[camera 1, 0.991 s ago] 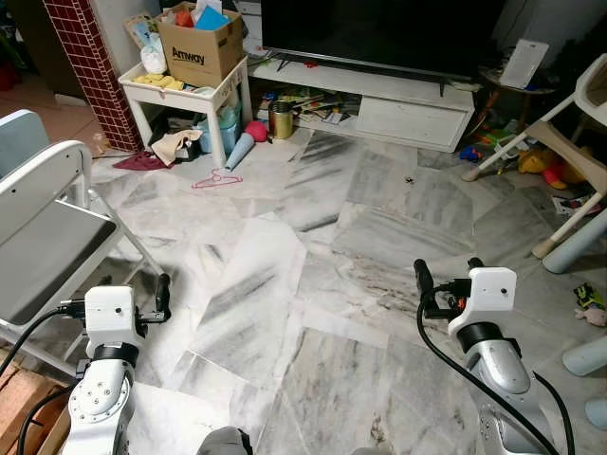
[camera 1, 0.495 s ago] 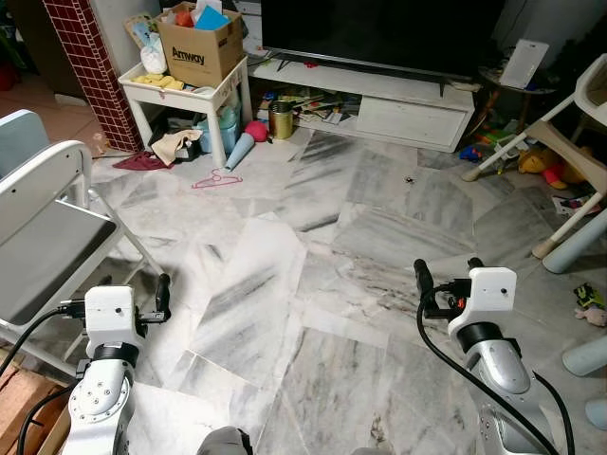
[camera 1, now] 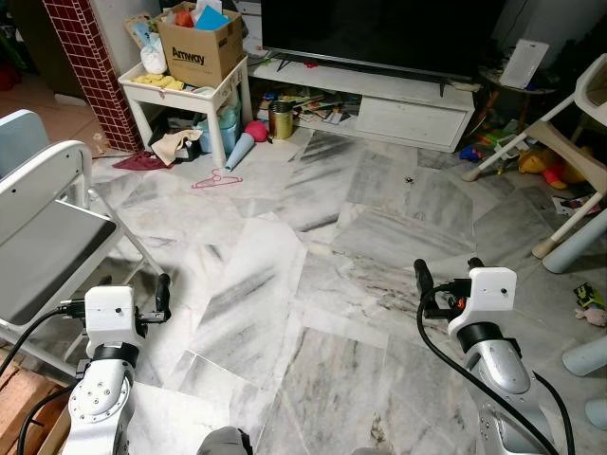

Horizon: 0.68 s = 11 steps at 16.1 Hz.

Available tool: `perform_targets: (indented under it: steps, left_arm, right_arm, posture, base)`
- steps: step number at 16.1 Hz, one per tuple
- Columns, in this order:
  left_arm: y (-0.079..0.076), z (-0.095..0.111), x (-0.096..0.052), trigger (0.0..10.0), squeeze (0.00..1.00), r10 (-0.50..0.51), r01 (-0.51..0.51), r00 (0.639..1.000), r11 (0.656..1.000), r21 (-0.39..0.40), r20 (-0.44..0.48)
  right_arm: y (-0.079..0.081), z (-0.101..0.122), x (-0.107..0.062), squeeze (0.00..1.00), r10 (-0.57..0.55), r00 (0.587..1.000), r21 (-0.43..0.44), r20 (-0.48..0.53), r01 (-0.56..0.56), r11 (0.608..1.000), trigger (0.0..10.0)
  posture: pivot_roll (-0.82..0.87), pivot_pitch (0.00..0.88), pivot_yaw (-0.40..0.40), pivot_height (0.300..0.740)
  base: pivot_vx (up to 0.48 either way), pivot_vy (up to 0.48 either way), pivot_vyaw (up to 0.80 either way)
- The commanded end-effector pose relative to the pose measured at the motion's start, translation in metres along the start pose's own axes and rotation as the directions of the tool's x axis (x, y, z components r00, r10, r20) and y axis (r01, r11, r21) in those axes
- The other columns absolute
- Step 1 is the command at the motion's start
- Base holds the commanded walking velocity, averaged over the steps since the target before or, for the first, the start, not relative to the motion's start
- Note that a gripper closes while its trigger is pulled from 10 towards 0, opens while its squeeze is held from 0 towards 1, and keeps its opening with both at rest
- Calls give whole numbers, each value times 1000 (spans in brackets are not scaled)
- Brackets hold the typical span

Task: Restocking fridge

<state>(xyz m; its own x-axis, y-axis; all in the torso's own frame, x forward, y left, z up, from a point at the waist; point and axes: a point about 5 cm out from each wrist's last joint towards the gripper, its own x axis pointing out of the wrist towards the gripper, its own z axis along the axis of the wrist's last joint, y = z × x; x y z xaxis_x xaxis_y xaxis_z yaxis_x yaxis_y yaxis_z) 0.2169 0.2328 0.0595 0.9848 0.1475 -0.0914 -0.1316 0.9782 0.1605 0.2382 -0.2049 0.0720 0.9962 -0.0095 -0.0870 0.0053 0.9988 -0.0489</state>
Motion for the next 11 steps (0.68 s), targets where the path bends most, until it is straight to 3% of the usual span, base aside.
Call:
perform_targets:
  steps: [1,2,3,4,10,11]
  left_arm:
    - [-20,32,47,10000,0,-183,183,983,983,1,24]
    - [-20,32,47,10000,0,-183,183,983,983,1,24]
    - [-32,31,41,10000,0,-184,185,982,982,-25,30]
    - [-37,31,38,10000,0,-183,184,983,982,-36,32]
    - [-37,30,42,10000,0,-187,187,982,982,-24,20]
    - [-29,25,38,10000,0,-168,168,986,986,-9,-1]
  right_arm:
    - [20,9,15,0,-71,997,-32,-18,71,997,10000]
    - [20,9,15,0,-71,997,-32,-18,71,997,10000]
    - [23,13,15,0,-38,999,36,7,38,999,10000]
    - [23,14,16,0,-31,999,49,15,30,998,10000]
    - [23,13,15,0,-54,999,37,10,53,998,10000]
    - [19,10,9,0,-50,999,-1,2,50,999,10000]
  posture:
    - [-70,0,19,740]
    - [-70,0,19,740]
    - [-77,0,15,740]
    - [-77,0,15,740]
    - [-87,0,26,740]
    - [-88,0,28,740]
  base:
    - [0,0,0]
    - [0,0,0]
    - [0,0,0]
    - [0,0,0]
    - [0,0,0]
    - [0,0,0]
